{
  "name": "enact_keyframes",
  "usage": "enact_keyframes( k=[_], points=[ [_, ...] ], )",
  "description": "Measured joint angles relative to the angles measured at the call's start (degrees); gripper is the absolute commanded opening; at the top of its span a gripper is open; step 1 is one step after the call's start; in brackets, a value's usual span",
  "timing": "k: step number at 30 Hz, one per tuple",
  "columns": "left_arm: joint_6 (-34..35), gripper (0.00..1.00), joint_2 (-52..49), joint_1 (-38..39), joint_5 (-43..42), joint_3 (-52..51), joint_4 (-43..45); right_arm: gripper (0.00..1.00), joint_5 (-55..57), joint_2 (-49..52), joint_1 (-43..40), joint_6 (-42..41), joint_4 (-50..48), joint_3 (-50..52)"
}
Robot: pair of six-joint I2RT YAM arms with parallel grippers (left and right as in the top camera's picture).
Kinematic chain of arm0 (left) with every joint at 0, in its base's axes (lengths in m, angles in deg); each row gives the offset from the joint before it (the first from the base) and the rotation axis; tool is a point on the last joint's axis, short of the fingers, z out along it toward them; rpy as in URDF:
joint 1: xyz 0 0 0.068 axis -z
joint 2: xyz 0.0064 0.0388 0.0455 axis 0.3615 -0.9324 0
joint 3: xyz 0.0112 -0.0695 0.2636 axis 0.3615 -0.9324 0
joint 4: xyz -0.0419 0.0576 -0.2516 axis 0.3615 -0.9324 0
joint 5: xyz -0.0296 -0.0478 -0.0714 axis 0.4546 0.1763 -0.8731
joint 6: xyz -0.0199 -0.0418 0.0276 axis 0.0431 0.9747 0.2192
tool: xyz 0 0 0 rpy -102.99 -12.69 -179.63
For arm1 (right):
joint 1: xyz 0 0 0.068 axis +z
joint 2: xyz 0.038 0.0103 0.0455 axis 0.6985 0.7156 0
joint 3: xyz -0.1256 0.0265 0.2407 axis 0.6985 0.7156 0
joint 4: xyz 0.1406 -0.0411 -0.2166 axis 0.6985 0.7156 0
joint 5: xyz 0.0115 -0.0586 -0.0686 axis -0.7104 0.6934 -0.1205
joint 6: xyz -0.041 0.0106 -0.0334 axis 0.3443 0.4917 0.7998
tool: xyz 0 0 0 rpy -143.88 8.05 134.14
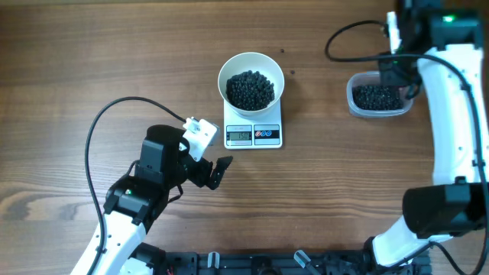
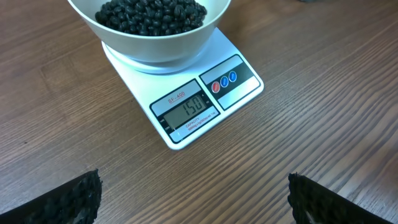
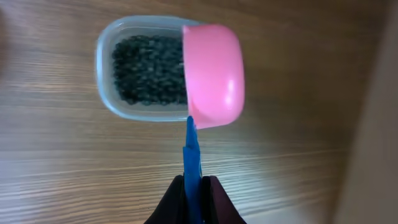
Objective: Scoop item into bowl and weigh 150g on scale
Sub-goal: 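Move the scoop back and lower it into the bean tub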
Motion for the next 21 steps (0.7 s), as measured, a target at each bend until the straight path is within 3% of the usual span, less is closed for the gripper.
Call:
enact_keyframes(
  k=[4, 9, 12, 16, 21],
  points=[
    [0.0, 1.0, 0.0, 0.0, 0.0, 0.0, 0.0, 0.04, 6.71, -0.02, 1.01, -0.83, 0.07, 0.0],
    [0.0, 1.0, 0.0, 0.0, 0.0, 0.0, 0.0, 0.04, 3.52, -0.02, 0.76, -1.03, -0.42, 0.0],
    [0.0, 1.0, 0.0, 0.0, 0.0, 0.0, 0.0, 0.04, -6.47, -0.02, -2.05, -1.7, -1.16, 0.0],
    [0.0, 1.0, 0.0, 0.0, 0.0, 0.0, 0.0, 0.04, -25.27, -0.11, -12.94, -4.61, -1.51, 0.87],
    [0.0, 1.0, 0.0, 0.0, 0.0, 0.0, 0.04, 0.04, -43.76, -0.26, -22.73, -9.31, -9.79, 13.05]
  ],
)
